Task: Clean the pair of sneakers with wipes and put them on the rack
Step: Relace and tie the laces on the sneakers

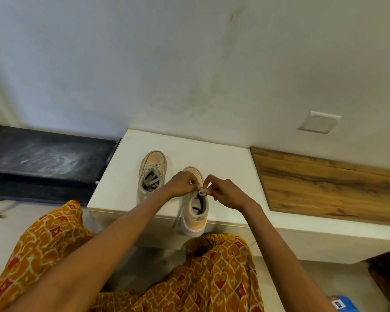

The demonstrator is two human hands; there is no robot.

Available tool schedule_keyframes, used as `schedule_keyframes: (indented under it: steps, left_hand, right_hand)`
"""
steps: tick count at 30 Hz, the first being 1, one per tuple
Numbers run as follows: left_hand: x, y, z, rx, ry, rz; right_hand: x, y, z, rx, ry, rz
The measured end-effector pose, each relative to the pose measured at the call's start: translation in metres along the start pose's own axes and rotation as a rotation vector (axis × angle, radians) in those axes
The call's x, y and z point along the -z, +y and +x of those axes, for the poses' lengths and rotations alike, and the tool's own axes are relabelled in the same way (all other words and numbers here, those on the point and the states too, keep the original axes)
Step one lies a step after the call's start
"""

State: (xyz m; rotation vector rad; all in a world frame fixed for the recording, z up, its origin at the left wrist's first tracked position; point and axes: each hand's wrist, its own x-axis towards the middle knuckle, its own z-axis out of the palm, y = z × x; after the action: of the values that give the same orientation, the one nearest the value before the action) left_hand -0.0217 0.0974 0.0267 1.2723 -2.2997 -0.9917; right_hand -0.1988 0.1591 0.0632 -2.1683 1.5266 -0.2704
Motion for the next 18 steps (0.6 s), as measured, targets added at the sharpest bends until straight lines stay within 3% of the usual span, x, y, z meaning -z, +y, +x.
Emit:
schedule_keyframes:
  steps: [4,11,18]
  left_hand:
    - [0.002,0.003,0.004,0.09,-0.048,-0.047]
    - [0.002,0.0,0.003,0.168,-0.051,-0.169]
    - [0.013,-0.004,-0.004,0.102,-0.121,-0.241]
  right_hand:
    - [-0.013,0.004,0.0,0.002,0.108,-0.077]
    - [-0.041,0.006,0.011,-0.141,0.373,0.083]
    - [-0.049,0.006,0.014,-0.202,0.42,0.159]
